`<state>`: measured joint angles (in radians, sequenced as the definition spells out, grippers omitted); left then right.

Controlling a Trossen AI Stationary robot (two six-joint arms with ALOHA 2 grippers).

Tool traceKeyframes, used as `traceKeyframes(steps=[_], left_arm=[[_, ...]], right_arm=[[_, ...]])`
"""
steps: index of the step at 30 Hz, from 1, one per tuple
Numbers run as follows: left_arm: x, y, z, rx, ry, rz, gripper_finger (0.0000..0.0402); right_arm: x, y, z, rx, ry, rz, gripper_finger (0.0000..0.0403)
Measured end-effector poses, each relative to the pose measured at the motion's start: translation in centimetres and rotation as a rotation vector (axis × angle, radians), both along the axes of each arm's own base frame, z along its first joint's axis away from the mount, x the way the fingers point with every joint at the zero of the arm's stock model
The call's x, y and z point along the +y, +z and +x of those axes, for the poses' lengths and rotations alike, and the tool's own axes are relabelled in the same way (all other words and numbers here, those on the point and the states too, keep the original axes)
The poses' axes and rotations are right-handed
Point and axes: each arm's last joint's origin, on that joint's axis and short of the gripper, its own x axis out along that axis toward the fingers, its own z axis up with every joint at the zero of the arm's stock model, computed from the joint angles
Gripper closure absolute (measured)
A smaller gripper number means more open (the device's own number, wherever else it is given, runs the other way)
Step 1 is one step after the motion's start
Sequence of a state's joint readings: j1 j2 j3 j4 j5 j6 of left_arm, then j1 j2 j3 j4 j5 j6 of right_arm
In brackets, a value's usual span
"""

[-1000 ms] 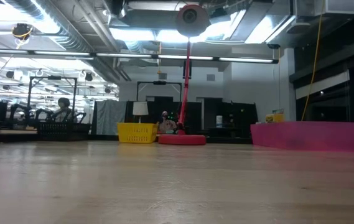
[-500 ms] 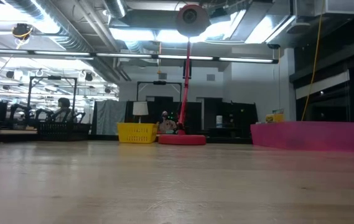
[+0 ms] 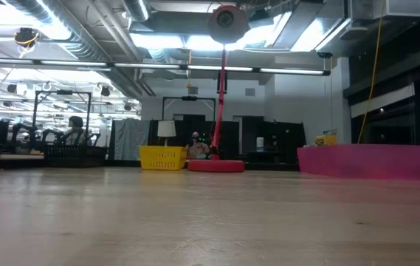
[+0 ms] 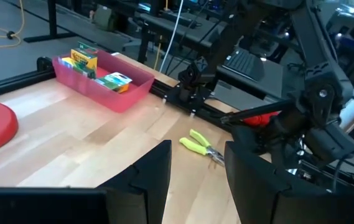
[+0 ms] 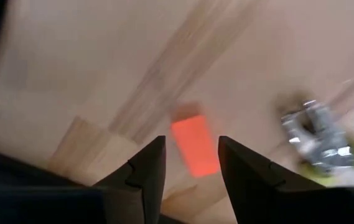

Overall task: Pick & Place School Supplies
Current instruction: Put the orange eraser into the yellow bin

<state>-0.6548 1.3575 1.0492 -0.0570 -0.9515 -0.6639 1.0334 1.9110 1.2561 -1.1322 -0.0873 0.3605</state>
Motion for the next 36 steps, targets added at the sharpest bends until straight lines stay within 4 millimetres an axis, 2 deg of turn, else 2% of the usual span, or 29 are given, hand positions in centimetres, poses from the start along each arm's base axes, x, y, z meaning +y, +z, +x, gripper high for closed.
traceKeyframes(steps=[8, 20, 26, 36], left_arm=[[0.0, 0.0, 0.0, -0.009, 0.004, -0.022, 0.0259], [0.0, 0.4, 0.1, -0.050, 0.006, -0.061, 0.0275], [-0.3, 0.8, 0.2, -0.084, -0.003, -0.075, 0.0281], [-0.5, 1.1, 0.1, -0.114, -0.015, -0.091, 0.0284]], right_arm=[[-0.1, -0.9, -1.4, 0.005, -0.007, -0.042, 0.0252], [0.1, -1.1, -1.5, -0.083, 0.007, -0.056, 0.0252], [-0.9, -2.4, -2.1, -0.047, -0.006, -0.093, 0.0252], [-1.0, -2.6, -2.2, -0.053, -0.032, -0.075, 0.0252]])
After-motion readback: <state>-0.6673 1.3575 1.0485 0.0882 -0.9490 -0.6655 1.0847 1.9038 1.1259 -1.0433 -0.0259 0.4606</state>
